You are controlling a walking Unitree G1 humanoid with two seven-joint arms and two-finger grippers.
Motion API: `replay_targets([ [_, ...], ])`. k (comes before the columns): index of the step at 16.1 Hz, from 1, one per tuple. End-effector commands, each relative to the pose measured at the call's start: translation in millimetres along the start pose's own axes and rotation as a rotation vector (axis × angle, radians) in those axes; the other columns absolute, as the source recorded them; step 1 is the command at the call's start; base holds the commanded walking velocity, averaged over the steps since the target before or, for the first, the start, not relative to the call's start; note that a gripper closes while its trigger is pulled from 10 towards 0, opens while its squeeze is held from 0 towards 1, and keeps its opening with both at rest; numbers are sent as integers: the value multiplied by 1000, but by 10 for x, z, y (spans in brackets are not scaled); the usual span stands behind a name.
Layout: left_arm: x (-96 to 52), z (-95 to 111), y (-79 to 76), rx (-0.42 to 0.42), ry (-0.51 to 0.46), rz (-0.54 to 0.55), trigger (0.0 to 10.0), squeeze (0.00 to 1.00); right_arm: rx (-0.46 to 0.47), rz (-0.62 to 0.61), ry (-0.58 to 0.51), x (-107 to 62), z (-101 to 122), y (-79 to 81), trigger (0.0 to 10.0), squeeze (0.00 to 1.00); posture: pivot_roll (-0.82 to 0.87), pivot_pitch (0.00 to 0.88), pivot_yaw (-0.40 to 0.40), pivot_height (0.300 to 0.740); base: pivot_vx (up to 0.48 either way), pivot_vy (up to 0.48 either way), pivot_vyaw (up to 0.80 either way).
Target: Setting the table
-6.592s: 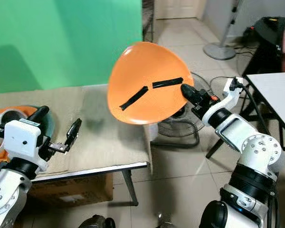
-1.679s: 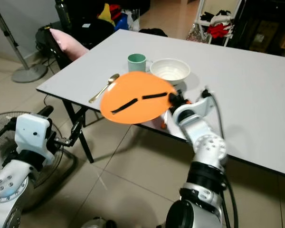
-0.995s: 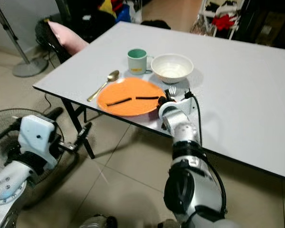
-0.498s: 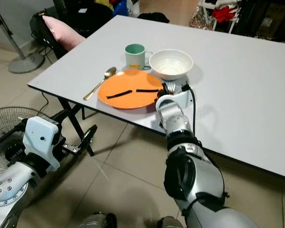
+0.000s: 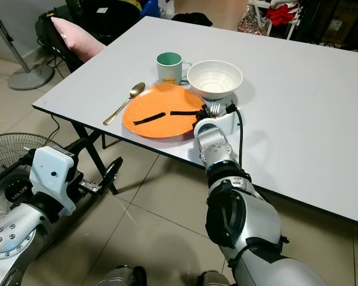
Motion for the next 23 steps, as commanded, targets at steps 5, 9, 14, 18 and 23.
replay_targets([
  [5,1,27,5,7,-9,6,10000,0,-70,17,-67,4,209,133,10000,1000,22,106,65,740,0,0,0],
  [9,11,20,9,7,-11,6,10000,0,-120,19,-69,-18,304,180,10000,1000,12,90,67,740,0,0,0],
  [14,40,-54,100,-11,5,98,10000,0,-325,56,-10,-320,325,185,10000,0,-11,59,71,740,0,0,0],
  [18,115,-113,237,-56,27,237,10000,0,-624,141,-8,-736,381,184,10000,0,-23,45,76,740,0,0,0],
  [23,216,-253,330,-38,62,334,10000,0,-1160,295,-104,-1250,268,-21,10000,0,-40,35,86,740,0,0,0],
])
Point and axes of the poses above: a point about 5 cm out from each wrist's last joint towards the gripper, its own x axis pointing out of the wrist towards the gripper, its own z axis along the axis of the wrist's last joint, y = z × x, the point moved 6 cm from there along x, pointing out of the wrist towards the gripper, and after that the axes turned 2 degrees about x, right-handed, at the moved point
